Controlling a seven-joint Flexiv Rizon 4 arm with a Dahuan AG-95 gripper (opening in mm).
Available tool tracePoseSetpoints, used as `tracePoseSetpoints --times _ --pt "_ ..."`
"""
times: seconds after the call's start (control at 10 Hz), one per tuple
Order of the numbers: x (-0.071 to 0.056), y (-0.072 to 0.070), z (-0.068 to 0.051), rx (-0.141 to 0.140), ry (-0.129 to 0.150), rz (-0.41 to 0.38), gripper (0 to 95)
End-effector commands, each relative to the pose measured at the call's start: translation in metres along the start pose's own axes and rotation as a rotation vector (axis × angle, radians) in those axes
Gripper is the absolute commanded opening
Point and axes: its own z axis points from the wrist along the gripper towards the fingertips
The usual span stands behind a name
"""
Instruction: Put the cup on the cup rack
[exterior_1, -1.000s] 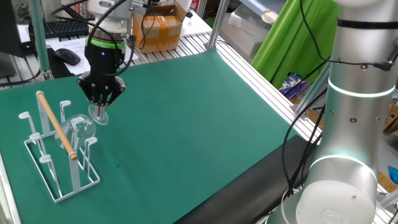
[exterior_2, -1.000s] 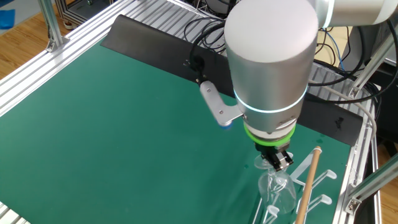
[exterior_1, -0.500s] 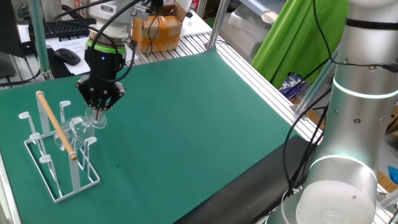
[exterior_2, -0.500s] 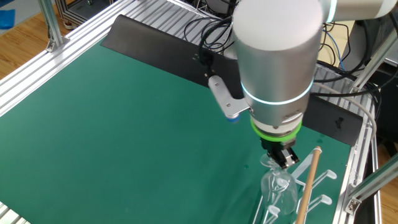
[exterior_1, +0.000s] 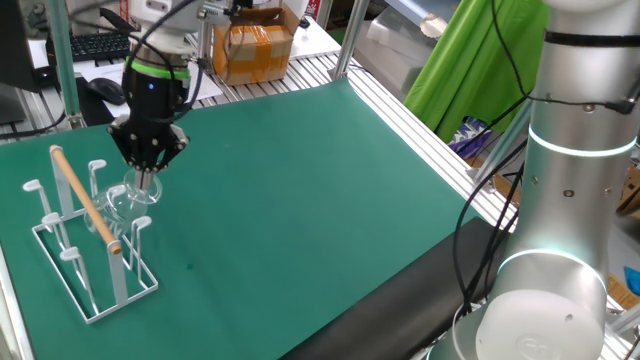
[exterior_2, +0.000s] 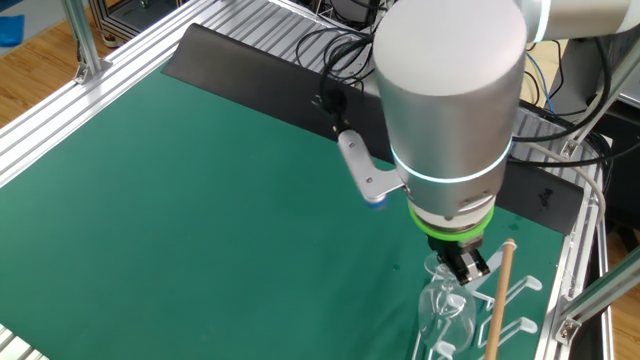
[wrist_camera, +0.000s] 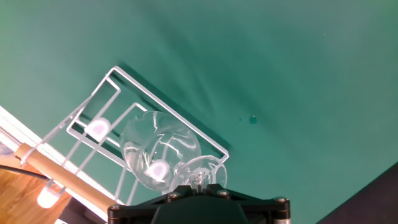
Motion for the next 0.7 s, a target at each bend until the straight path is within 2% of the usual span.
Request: tracePoseSetpoints --times 0.1,0.2,0.4,0.7 --pt "0.000 0.001 -0.001 0.010 -0.008 -0.006 0.0" --pt "0.000 0.001 -0.002 0.021 -0.008 -0.011 0.0" --pt "-0.003 0.001 -0.009 0.072 -0.021 -0.038 0.0" --pt "-0.004 -0.002 -0.019 0.091 -0.002 -0.059 0.0"
